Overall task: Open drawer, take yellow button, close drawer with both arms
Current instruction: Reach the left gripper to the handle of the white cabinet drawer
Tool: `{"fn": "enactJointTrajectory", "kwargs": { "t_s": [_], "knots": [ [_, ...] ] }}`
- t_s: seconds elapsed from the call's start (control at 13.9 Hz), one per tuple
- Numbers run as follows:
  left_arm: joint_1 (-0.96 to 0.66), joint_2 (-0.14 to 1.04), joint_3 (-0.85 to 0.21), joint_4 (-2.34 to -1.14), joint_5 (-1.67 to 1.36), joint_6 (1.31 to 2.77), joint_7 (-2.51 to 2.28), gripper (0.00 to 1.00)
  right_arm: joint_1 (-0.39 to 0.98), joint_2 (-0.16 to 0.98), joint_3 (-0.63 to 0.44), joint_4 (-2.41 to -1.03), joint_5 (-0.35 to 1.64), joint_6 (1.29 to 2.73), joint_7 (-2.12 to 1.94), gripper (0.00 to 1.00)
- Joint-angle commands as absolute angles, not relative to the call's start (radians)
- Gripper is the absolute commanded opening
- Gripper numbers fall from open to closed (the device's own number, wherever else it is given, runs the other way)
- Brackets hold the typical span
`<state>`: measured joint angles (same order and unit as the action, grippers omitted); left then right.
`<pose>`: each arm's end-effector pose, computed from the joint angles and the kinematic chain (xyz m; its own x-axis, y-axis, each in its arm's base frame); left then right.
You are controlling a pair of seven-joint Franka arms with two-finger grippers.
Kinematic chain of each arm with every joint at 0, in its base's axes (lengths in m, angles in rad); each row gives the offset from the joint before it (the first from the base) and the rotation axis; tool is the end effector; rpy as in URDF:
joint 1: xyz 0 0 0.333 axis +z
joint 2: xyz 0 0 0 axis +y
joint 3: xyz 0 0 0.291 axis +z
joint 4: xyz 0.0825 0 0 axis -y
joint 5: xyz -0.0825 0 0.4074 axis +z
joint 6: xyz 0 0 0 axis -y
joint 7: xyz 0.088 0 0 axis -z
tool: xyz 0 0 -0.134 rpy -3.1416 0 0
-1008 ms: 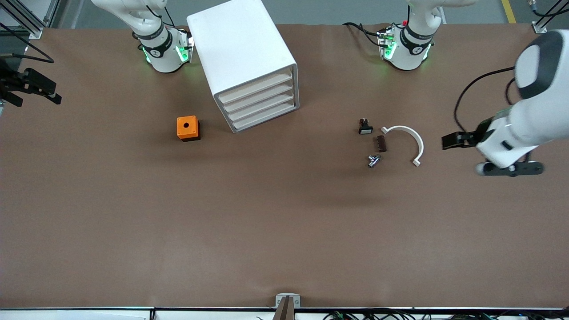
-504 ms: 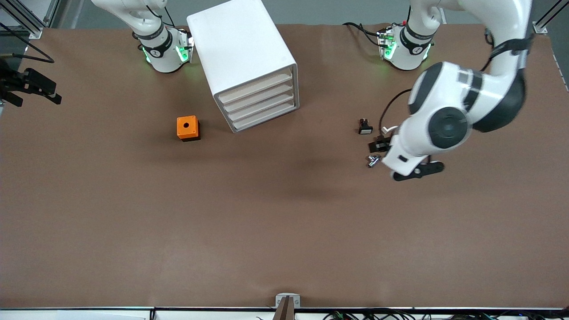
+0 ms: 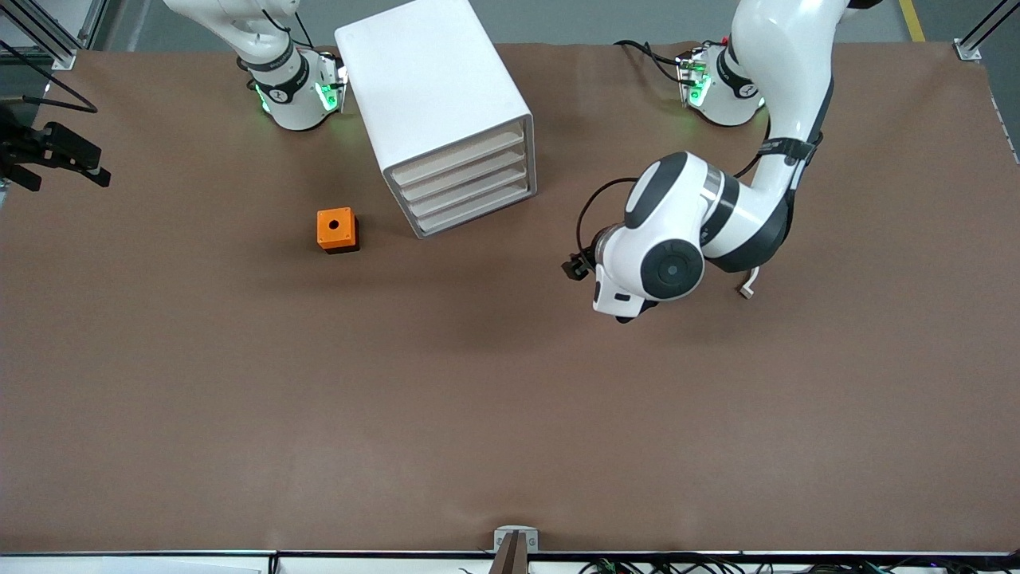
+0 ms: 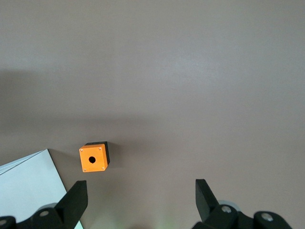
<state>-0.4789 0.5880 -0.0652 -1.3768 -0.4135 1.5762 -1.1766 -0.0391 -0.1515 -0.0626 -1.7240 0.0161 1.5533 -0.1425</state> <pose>0.5517 -0.3891 0.3048 0.6047 0.6047 -0.5183 0.6055 -0.7718 -0.1940 0.5279 -0.0536 0.5791 0.9990 0.0419 -0.0157 0.0415 -0.9987 -0.0280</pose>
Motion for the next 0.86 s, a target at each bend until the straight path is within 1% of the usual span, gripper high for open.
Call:
{"fn": "enactJointTrajectory", "kwargs": {
  "t_s": [0.0, 0.14, 0.29, 0.58, 0.79],
  "knots": [
    [-0.476, 0.643, -0.06, -1.316, -0.582, 1.551, -1.363, 1.0, -0.041, -0.175, -0.058, -1.74, 0.006, 1.555, -0.152, 1.0],
    [-0.472, 0.673, -0.058, -1.318, -0.737, 1.52, -1.524, 1.0, -0.04, -0.175, -0.057, -1.741, 0.008, 1.552, -0.152, 1.0],
    [-0.476, 0.702, -0.06, -1.318, -0.799, 1.473, -1.668, 1.0, -0.038, -0.175, -0.057, -1.74, 0.006, 1.552, -0.153, 1.0],
    [-0.471, 0.794, -0.063, -1.325, -0.972, 1.309, -1.983, 1.0, -0.038, -0.175, -0.057, -1.74, 0.008, 1.543, -0.153, 1.0],
    [-0.474, 0.804, -0.064, -1.336, -1.034, 1.258, -2.127, 1.0, -0.037, -0.175, -0.055, -1.74, 0.008, 1.54, -0.152, 1.0]
  ]
}}
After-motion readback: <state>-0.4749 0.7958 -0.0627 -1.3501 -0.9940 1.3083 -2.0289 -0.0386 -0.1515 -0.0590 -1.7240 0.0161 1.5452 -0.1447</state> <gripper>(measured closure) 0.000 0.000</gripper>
